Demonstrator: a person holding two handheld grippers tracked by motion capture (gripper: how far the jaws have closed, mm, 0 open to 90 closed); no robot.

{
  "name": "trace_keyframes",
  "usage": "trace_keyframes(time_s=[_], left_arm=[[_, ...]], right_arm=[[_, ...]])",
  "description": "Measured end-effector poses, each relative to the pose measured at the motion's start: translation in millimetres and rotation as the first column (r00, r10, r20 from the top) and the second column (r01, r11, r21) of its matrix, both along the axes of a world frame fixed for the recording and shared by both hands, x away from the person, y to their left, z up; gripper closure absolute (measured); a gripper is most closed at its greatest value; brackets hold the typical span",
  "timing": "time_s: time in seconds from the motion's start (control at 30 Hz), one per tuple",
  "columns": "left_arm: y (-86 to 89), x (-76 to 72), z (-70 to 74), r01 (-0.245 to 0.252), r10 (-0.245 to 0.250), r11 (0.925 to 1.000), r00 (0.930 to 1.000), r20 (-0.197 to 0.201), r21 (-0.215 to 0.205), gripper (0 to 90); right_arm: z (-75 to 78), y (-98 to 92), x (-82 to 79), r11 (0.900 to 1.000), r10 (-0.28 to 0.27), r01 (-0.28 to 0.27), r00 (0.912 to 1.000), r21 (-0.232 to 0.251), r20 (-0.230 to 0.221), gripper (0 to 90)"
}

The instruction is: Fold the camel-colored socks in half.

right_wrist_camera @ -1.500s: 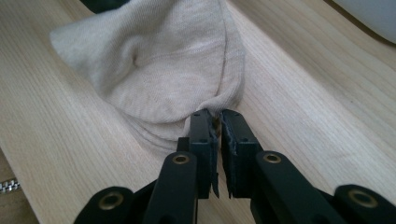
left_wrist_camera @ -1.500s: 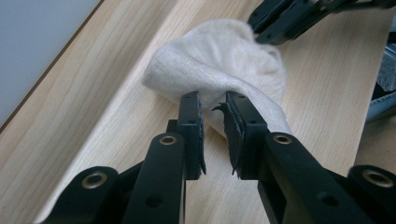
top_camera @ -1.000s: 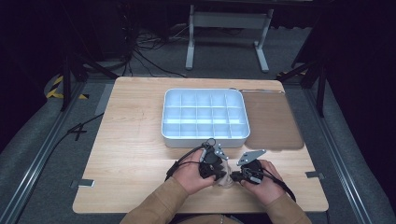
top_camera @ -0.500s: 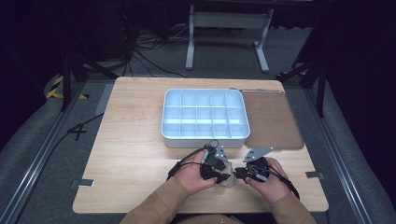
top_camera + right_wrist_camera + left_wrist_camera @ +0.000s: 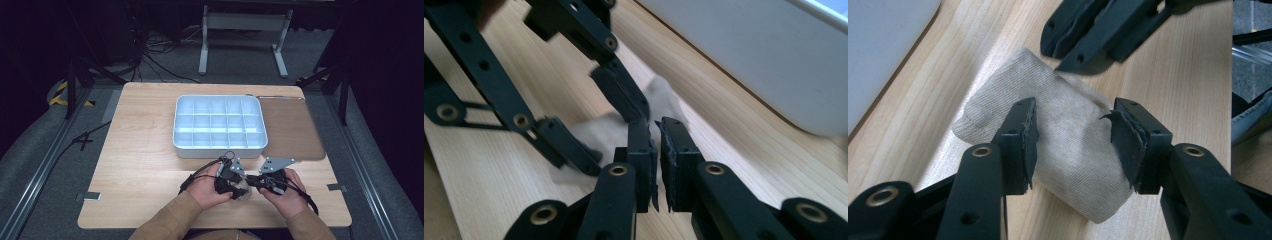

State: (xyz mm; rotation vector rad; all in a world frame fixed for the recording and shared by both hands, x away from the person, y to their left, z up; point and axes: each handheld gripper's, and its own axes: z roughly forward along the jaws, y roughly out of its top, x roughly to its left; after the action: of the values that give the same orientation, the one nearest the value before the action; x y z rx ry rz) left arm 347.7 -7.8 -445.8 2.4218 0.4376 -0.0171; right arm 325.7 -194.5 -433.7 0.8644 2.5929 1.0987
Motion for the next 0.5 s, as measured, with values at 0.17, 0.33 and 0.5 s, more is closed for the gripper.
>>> trace_keyframes(time_s=[0.17,0.33,0.5], left_arm=[[0.0,-0.9,0.7,0.009,-0.009,1.0,0.9999,0.007,0.002,52.1],[8.1,-0.5,12.2,0.008,-0.008,0.9982,0.9999,-0.01,-0.059,52.1],[10.8,2.7,9.3,0.004,-0.003,0.9998,0.999,0.044,-0.019,49.9]], right_arm=[[-5.5,5.2,0.7,1.0,0.009,-0.009,1.0,0.011,0.001,85.0],[-11.9,2.7,2.9,1.0,-0.001,0.001,0.9999,-0.016,-0.017,84.0],[-13.6,1.7,3.3,1.0,-0.004,0.004,0.9996,-0.021,-0.028,83.3]])
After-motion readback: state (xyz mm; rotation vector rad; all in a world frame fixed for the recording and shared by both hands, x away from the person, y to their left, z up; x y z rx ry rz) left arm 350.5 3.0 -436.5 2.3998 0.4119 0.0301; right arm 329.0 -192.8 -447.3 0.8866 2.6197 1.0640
